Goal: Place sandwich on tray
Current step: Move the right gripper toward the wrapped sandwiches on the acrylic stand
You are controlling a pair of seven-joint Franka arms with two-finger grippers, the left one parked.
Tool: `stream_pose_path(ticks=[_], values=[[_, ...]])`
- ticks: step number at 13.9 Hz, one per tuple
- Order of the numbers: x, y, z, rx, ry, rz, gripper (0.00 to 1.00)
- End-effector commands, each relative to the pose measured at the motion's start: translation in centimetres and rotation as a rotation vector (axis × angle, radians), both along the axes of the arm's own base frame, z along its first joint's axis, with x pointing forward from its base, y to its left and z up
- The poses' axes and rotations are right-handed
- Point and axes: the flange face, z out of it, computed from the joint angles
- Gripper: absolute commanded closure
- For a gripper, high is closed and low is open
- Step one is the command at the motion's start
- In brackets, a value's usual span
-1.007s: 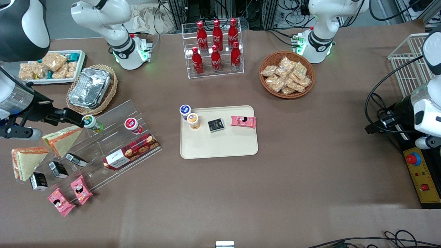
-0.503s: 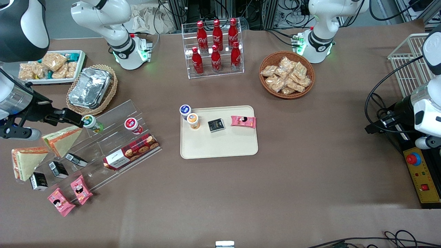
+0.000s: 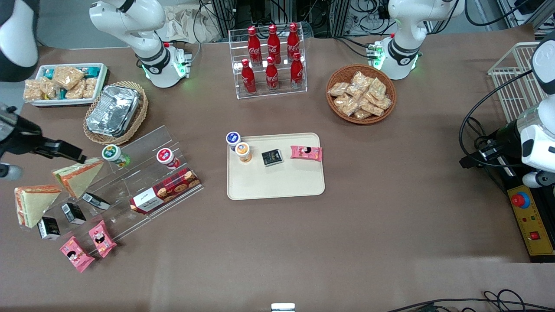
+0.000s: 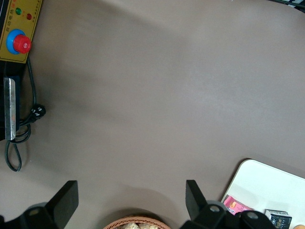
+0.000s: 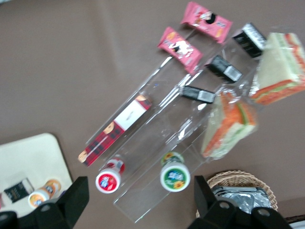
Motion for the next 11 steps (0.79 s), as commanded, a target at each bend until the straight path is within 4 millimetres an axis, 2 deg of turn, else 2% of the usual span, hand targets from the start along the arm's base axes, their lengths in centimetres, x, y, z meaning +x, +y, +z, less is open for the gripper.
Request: stream_pose_path(ticks=[1, 5, 7, 11], values=[[0.1, -3.8, 0.2, 0.004, -0.028, -0.05, 0.02], [0.3, -11.2, -1.1, -0.03, -0.076, -0.047, 0.02], [0.6, -13.4, -1.8, -0.06, -0.095, -0.068, 0.02], [1.8, -16.9, -4.7, -0.129, -0.108, -0.104, 0.02]])
